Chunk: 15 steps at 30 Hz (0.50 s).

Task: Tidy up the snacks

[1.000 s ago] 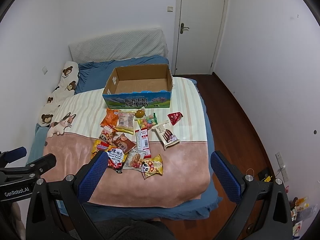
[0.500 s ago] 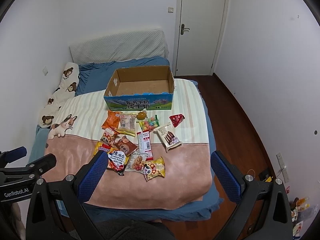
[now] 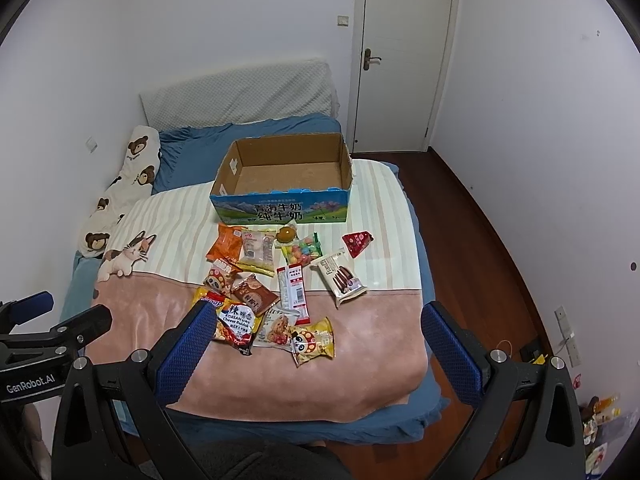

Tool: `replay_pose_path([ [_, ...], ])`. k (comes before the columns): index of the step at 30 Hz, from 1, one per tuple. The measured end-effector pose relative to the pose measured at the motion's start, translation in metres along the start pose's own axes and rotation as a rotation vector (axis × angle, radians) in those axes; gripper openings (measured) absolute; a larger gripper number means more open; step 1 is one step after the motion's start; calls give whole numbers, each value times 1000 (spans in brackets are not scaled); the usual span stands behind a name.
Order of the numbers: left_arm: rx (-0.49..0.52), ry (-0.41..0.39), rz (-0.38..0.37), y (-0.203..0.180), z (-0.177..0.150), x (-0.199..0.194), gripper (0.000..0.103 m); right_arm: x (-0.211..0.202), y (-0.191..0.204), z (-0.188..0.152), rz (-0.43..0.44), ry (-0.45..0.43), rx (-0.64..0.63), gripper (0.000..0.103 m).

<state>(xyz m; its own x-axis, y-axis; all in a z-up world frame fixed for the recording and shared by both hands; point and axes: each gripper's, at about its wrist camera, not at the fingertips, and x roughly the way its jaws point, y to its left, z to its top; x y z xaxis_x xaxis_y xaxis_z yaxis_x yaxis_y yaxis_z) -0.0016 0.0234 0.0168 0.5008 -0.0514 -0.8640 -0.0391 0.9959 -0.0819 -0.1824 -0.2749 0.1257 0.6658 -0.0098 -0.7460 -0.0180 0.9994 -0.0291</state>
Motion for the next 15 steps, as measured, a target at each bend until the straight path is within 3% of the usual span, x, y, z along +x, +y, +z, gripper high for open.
replay_pose_path([
  [11,-14,4,4,8,6,6,103,12,3,-1,11,12,11,103],
  [15,-64,27,30,21,9,38,103,44,-4,-5,19,53,39,103],
])
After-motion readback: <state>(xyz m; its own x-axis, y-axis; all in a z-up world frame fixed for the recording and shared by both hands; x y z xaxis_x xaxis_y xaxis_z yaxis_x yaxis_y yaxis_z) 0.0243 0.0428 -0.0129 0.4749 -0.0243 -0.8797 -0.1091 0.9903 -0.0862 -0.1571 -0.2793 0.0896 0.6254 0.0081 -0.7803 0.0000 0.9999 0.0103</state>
